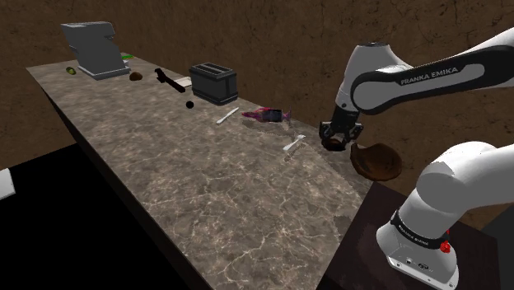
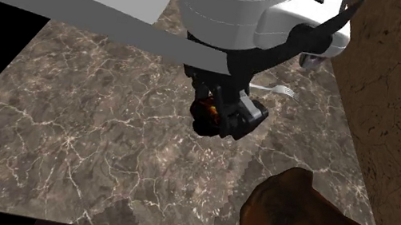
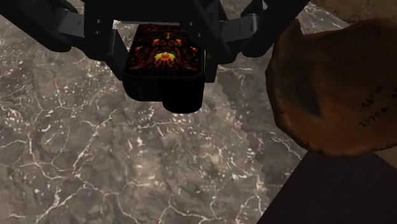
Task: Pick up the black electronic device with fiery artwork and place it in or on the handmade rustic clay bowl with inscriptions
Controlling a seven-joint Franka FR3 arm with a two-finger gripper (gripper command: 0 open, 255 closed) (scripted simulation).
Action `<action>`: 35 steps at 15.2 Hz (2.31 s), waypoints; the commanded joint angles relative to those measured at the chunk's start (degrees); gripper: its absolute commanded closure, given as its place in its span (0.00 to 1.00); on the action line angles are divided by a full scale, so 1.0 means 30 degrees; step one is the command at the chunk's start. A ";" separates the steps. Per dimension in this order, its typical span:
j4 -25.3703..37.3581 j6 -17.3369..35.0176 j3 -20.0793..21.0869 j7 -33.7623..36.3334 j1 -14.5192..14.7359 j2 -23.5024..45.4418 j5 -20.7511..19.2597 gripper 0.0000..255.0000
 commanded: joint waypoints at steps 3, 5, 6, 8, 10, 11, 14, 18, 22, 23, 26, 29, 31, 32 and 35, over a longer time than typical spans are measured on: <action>0.0850 -0.1311 -0.0092 -0.0014 -0.0042 -0.0453 -0.0087 1.00; 0.0699 -0.1701 -0.0544 -0.0509 -0.0336 -0.0988 -0.0380 1.00; 0.0471 -0.1923 -0.0992 -0.1009 -0.0648 -0.1436 -0.0684 1.00; 0.0094 -0.2355 -0.1909 -0.2036 -0.1334 -0.2244 -0.1346 1.00; -0.0170 -0.2753 -0.2849 -0.3097 -0.2092 -0.2913 -0.2063 1.00; -0.0259 -0.2934 -0.3327 -0.3639 -0.2491 -0.3188 -0.2438 1.00; -0.0350 -0.3381 -0.4810 -0.5281 -0.3704 -0.3753 -0.3620 1.00; -0.0052 -0.3779 -0.7161 -0.7212 -0.4913 -0.3941 -0.5522 1.00; -0.0082 -0.3360 -0.8919 -0.8146 -0.5345 -0.3654 -0.6960 1.00; -0.0292 -0.3060 -0.9023 -0.8124 -0.5356 -0.3562 -0.7066 1.00; -0.0899 -0.2127 -0.9344 -0.8059 -0.5391 -0.3229 -0.7397 1.00; -0.1465 -0.1154 -0.9739 -0.7947 -0.5373 -0.2817 -0.7802 1.00; -0.1819 -0.0474 -1.0027 -0.7861 -0.5349 -0.2487 -0.8098 1.00; -0.1989 -0.0123 -1.0174 -0.7817 -0.5337 -0.2303 -0.8249 1.00; -0.2465 0.0976 -1.0628 -0.7681 -0.5294 -0.1672 -0.8720 1.00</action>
